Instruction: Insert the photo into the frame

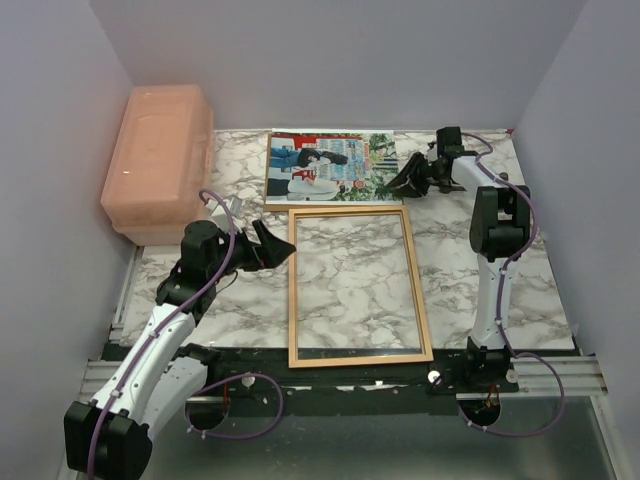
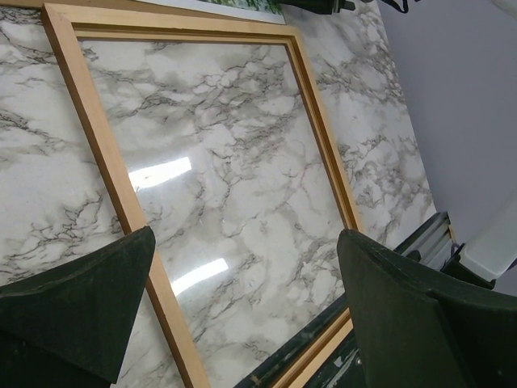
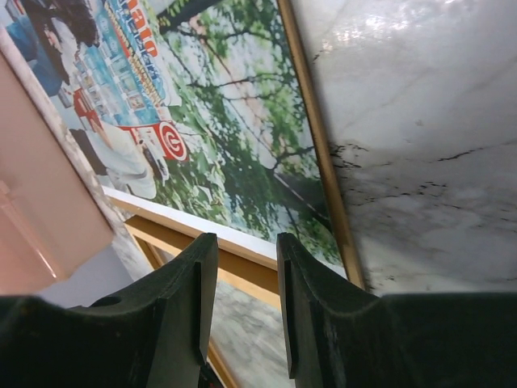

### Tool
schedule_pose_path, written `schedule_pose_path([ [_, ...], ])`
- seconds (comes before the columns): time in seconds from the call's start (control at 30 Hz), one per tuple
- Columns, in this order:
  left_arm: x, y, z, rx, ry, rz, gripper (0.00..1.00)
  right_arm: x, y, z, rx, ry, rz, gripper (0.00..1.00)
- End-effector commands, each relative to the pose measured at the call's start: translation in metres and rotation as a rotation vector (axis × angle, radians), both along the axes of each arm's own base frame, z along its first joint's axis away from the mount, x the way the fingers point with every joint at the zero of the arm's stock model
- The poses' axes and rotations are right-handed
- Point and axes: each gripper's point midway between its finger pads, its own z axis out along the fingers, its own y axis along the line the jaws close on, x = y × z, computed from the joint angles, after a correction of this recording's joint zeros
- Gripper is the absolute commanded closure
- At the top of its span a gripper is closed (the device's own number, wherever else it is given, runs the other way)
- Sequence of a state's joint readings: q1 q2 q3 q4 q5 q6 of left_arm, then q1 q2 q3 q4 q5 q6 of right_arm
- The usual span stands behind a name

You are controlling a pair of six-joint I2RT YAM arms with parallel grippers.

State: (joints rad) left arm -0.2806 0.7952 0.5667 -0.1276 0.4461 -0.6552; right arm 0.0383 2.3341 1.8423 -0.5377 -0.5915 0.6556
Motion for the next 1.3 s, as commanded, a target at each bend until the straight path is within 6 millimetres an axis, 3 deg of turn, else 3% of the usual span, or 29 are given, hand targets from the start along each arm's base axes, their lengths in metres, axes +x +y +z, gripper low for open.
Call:
schedule_pose_path([
  [0.0,-0.001,0.000,-0.001,-0.005,-0.014,-0.014,0.01,0.004,0.010,0.008,0.061,-0.014,0.002,0.58],
  [0.33,-0.002,0.003,-0.006,0.017,-0.005,-0.006,0.01,-0.007,-0.031,-0.018,-0.224,0.020,-0.035,0.57],
  [1.27,-0.003,0.004,-0.009,0.026,0.007,-0.005,0.02,-0.015,-0.045,-0.028,-0.309,0.038,-0.023,0.57],
])
